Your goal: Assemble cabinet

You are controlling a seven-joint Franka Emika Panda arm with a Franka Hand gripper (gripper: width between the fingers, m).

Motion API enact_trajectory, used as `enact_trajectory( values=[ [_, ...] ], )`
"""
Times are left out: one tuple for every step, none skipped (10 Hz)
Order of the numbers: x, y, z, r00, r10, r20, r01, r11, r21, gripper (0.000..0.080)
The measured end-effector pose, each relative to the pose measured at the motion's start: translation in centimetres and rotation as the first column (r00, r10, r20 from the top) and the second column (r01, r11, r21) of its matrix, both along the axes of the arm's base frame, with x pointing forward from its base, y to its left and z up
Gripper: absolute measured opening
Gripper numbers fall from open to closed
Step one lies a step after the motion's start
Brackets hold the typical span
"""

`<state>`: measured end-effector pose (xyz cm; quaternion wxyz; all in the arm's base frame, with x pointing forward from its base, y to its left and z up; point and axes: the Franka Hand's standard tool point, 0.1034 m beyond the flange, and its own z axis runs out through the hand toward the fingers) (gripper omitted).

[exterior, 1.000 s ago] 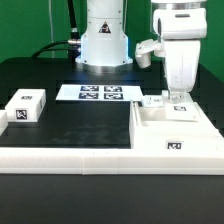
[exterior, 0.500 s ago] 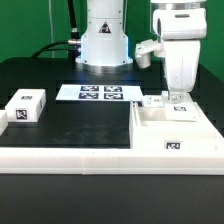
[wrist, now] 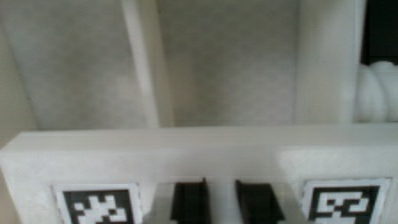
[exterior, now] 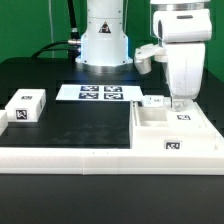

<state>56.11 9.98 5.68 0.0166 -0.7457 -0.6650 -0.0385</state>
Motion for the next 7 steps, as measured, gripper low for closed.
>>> enact_trajectory(
  values=[
    [0.87,-0.09,0.01,1.0,-0.004,0.007,0.004,1.0,0.003,0.0071],
    [1.24,-0.19,0.0,1.0,-0.007,0.001,0.007,1.0,0.002,0.0071],
    [1.26,-0.17,0.03,1.0,-0.005,-0.014,0.005,1.0,-0.001,0.0071],
    [1.23,-0.15,0.03,1.0,-0.005,-0.019,0.005,1.0,-0.003,0.0071],
    [1.22,-0.19,0.02,1.0,-0.006,-0.019,0.006,1.0,-0.003,0.0071],
    [1.2,-0.2,0.0,1.0,-0.006,-0.02,0.006,1.0,-0.003,0.017],
    [1.17,-0.21,-0.02,1.0,-0.006,-0.021,0.006,1.0,-0.003,0.017]
  ],
)
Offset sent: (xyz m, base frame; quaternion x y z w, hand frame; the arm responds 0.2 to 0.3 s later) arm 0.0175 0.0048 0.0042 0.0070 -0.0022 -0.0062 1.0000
